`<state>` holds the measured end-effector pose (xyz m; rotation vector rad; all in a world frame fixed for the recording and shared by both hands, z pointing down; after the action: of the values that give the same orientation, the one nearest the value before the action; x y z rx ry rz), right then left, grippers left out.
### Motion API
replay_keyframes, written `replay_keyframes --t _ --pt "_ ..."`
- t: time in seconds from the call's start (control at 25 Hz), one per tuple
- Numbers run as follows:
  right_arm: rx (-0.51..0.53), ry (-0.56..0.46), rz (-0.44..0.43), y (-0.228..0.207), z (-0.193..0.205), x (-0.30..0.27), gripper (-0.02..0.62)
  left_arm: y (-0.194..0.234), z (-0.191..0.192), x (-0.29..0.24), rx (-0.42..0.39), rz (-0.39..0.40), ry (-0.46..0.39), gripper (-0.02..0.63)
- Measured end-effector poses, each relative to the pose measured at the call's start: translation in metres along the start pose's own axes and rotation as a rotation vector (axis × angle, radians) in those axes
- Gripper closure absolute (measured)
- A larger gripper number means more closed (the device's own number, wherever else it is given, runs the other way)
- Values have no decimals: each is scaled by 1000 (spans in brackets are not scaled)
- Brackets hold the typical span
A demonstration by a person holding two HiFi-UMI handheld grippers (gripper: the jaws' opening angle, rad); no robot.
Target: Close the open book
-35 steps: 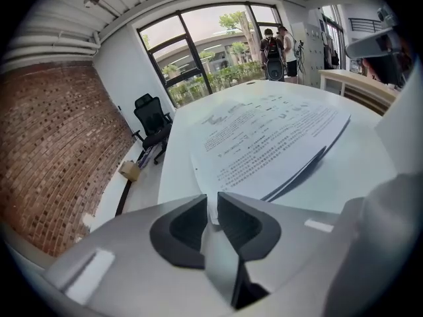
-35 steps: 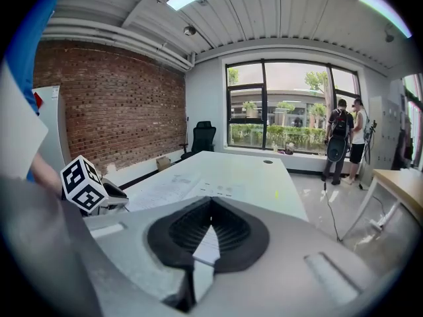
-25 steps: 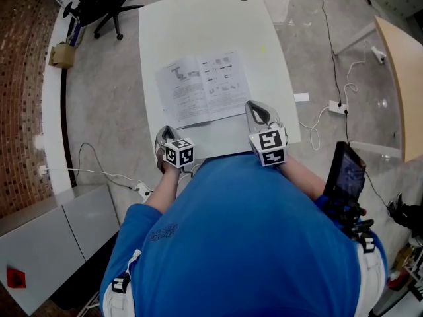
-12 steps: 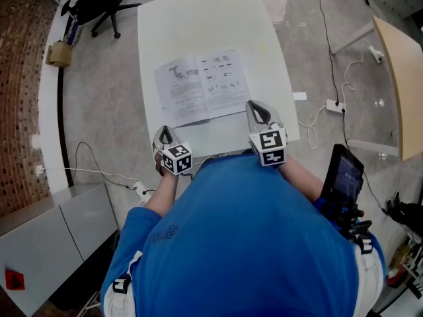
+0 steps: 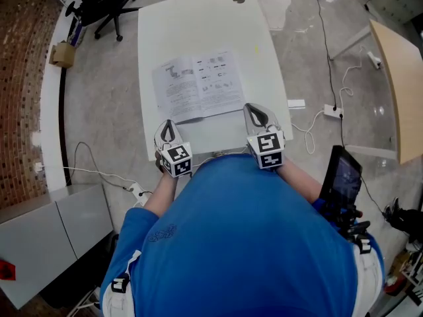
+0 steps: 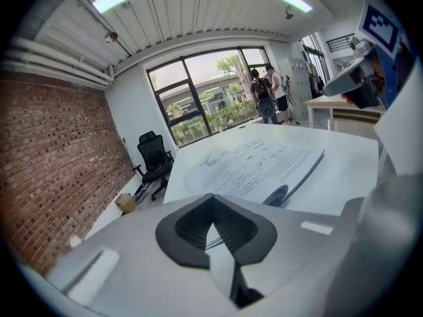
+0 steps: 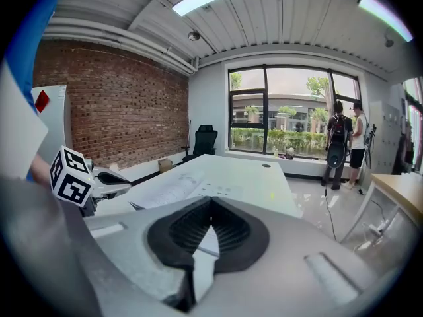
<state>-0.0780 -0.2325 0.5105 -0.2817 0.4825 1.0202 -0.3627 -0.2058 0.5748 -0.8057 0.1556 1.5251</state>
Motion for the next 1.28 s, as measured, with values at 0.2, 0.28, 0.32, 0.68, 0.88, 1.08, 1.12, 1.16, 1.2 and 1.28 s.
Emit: replay_keyframes --t 0.2,0.28,0.32,0.68,0.88,1.08,1.12,1.16,1.2,1.28 --pt "17 -39 -9 -15 -6 43 592 -30 -41 45 -6 9 -127 600" --pt "18 -61 -7 -23 -11 64 592 -44 -61 67 -20 12 -172 600" --pt "18 -65 -11 -26 -10 71 592 -52 -67 74 -24 16 -189 600" --pt "57 -89 -56 -37 17 142 592 -110 -80 145 7 30 -235 600" --pt "49 -104 -91 -37 34 173 592 -133 -77 186 12 10 -245 600" --pt "51 -121 -112 -28 44 182 592 -137 -64 208 20 -9 -263 600" --pt "49 -124 -110 -25 45 184 592 -136 -62 211 19 -9 -264 600" --pt "50 -127 -107 -23 44 187 592 -134 -61 214 19 -8 -265 600" --pt "52 -130 -103 -21 42 189 592 -132 -61 215 20 -7 -269 600" --pt "53 -131 -92 -17 39 192 592 -128 -63 219 23 -1 -283 600"
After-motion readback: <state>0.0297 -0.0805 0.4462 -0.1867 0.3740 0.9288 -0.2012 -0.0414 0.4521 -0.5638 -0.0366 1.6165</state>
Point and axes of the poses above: the fingertips, and each gripper's own axes: x backward along the fingers, y to its left, z out of its underside, the point moved 6 cm from there along x, backward along the fingers, and after that the axes turned 3 degrees about y, right-handed, at the moved point
